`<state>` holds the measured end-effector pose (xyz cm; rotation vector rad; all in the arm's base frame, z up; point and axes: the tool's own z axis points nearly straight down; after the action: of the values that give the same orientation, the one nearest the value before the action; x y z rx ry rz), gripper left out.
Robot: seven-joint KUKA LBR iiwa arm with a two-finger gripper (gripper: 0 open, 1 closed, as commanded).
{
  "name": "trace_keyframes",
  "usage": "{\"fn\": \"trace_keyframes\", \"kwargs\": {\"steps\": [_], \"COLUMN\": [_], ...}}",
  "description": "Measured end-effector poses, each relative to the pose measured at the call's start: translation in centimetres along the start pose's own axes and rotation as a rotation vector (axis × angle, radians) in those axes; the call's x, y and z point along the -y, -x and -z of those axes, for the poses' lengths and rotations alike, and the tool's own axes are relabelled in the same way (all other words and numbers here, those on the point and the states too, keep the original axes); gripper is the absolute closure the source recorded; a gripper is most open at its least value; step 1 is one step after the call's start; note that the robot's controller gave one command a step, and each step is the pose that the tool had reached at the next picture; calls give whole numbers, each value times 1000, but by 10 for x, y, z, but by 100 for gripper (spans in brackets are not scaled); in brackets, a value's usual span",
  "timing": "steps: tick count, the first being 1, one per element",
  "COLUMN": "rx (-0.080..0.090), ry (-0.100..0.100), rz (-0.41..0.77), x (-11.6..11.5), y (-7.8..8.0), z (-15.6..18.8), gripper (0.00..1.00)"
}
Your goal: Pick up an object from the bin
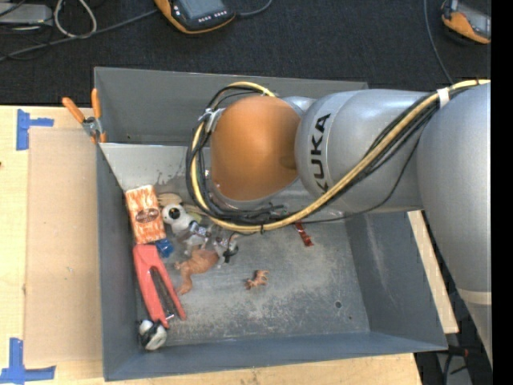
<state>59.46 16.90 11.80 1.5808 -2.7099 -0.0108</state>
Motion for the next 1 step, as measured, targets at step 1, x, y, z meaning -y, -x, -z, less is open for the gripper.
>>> {"fn": "trace_keyframes", "kwargs": {"steps": [1], "rx": [6], "ry": [-6], "rz": [0], "x": [1], "y": [2], "z": [36], "gripper": [100]}}
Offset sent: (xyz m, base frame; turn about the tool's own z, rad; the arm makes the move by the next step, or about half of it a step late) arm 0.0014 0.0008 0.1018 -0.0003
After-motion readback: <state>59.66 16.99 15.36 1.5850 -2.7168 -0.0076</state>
